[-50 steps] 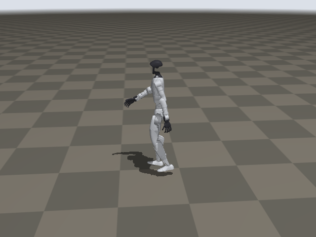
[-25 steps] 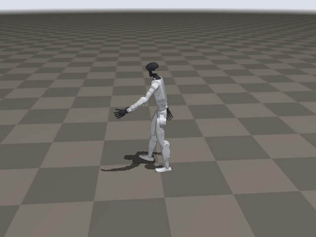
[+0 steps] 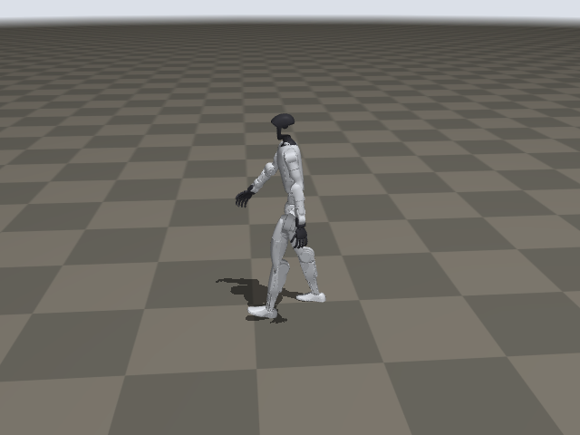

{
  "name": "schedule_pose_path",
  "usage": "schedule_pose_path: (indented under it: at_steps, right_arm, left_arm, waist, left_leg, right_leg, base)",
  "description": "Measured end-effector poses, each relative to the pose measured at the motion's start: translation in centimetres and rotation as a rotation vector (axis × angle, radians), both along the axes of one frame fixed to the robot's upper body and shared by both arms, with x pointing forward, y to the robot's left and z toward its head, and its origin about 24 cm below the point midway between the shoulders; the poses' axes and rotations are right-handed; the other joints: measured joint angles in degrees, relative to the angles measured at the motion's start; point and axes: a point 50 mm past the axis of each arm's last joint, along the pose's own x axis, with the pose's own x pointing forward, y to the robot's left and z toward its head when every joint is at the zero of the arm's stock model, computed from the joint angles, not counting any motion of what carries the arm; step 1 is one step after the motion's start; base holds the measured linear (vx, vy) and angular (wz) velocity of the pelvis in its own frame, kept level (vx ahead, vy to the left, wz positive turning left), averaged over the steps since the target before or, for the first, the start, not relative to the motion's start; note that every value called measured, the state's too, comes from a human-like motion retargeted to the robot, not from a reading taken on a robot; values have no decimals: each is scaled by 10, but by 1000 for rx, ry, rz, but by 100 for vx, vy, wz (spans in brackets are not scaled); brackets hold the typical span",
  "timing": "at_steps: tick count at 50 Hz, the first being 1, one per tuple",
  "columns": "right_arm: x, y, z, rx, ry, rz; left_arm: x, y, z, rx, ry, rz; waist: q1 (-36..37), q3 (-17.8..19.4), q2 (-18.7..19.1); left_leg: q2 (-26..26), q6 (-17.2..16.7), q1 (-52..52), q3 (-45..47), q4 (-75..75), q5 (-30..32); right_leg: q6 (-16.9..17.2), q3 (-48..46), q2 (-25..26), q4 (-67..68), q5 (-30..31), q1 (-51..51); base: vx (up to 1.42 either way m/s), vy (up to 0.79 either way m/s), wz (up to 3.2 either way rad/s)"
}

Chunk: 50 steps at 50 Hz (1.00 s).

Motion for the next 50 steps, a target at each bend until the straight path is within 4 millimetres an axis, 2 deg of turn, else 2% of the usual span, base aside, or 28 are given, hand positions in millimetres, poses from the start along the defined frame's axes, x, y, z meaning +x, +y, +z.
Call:
schedule_pose_path:
  at_steps: [3,5,7,10,13,16,19,22,25,27,30,33,35,38,40,43,46,50]
  right_arm:
    - [30,-1,33,-4,-116,30]
    - [42,0,47,4,-165,41]
    - [47,2,54,21,-189,41]
    - [46,6,50,54,-185,43]
    - [31,11,30,89,-127,55]
    - [2,17,-3,113,-21,77]
    - [-39,24,-40,125,119,95]
    - [-91,31,-75,132,286,113]
    - [-144,38,-100,141,460,141]
    - [-175,43,-111,156,564,174]
    - [-212,49,-121,185,693,238]
    - [-236,51,-125,208,782,304]
    - [-246,50,-126,215,820,338]
    - [-254,48,-126,211,850,365]
    - [-250,45,-125,203,844,369]
    - [-240,40,-123,193,821,343]
    - [-226,37,-121,198,791,309]
    - [-206,33,-117,198,763,276]
  left_arm:
    - [-49,-12,-2,-49,131,13]
    - [-73,-19,-1,-86,189,34]
    - [-87,-22,1,-119,223,63]
    - [-95,-22,2,-142,244,105]
    - [-83,-14,2,-113,232,122]
    - [-55,-3,1,-52,182,100]
    - [-9,7,1,14,84,46]
    - [53,11,8,65,-58,-30]
    - [128,9,27,107,-239,-108]
    - [182,4,50,134,-378,-154]
    - [255,-6,96,172,-597,-213]
    - [310,-16,149,208,-801,-277]
    - [336,-21,183,232,-915,-327]
    - [356,-21,219,270,-1030,-403]
    - [364,-18,238,291,-1088,-441]
    - [364,-12,245,298,-1122,-455]
    - [353,-6,231,259,-1107,-434]
    - [322,-4,185,163,-1007,-405]
  waist:
    - [-5,19,4]
    - [-11,27,3]
    - [-17,29,-7]
    - [-27,23,-32]
    - [-42,6,-67]
    - [-61,-16,-93]
    - [-84,-36,-101]
    - [-111,-47,-96]
    - [-140,-43,-86]
    - [-160,-34,-78]
    - [-191,-15,-63]
    - [-223,6,-48]
    - [-242,20,-40]
    - [-257,34,-31]
    - [-263,47,-29]
    - [-265,52,-25]
    - [-250,41,-11]
    - [-208,9,13]
  left_leg:
    - [-4,4,-2,9,0,-18]
    - [-10,14,5,14,1,-21]
    - [-21,33,13,13,11,-21]
    - [-43,75,25,5,53,-31]
    - [-70,119,29,-12,134,-69]
    - [-85,146,34,-36,229,-118]
    - [-80,151,47,-68,307,-155]
    - [-74,144,79,-102,333,-159]
    - [-71,125,124,-137,300,-140]
    - [-67,106,153,-157,254,-134]
    - [-59,77,182,-176,175,-144]
    - [-52,53,191,-178,107,-157]
    - [-47,40,191,-173,73,-155]
    - [-42,27,186,-156,42,-141]
    - [-43,25,185,-146,28,-128]
    - [-55,36,174,-134,25,-113]
    - [-44,43,148,-111,31,-98]
    - [-20,46,112,-75,44,-88]
  right_leg:
    - [3,-9,-1,-21,24,-6]
    - [6,-18,-3,-26,39,-17]
    - [12,-28,-11,-25,52,-35]
    - [27,-42,-32,-25,70,-68]
    - [51,-57,-64,-33,87,-100]
    - [71,-73,-85,-48,106,-122]
    - [73,-94,-81,-62,126,-138]
    - [73,-119,-73,-71,145,-150]
    - [73,-147,-67,-76,162,-162]
    - [73,-163,-61,-76,173,-174]
    - [73,-186,-50,-76,182,-195]
    - [73,-199,-41,-76,164,-215]
    - [73,-202,-35,-76,137,-227]
    - [73,-211,-28,-76,92,-239]
    - [73,-218,-28,-76,78,-237]
    - [58,-203,-39,-72,92,-217]
    - [3,-159,-29,-8,89,-215]
    - [-46,-99,-8,143,50,-224]
  base:
    - [-55,-16,32]
    - [-52,-14,45]
    - [-50,-12,50]
    - [-47,-9,55]
    - [-42,-6,66]
    - [-39,-6,70]
    - [-37,-9,68]
    - [-38,3,72]
    - [-42,10,76]
    - [-48,13,69]
    - [-52,16,60]
    - [-54,21,42]
    - [-53,23,14]
    - [-50,22,-23]
    - [-46,25,-41]
    - [-42,27,-50]
    - [-41,10,-80]
    - [-35,4,-91]
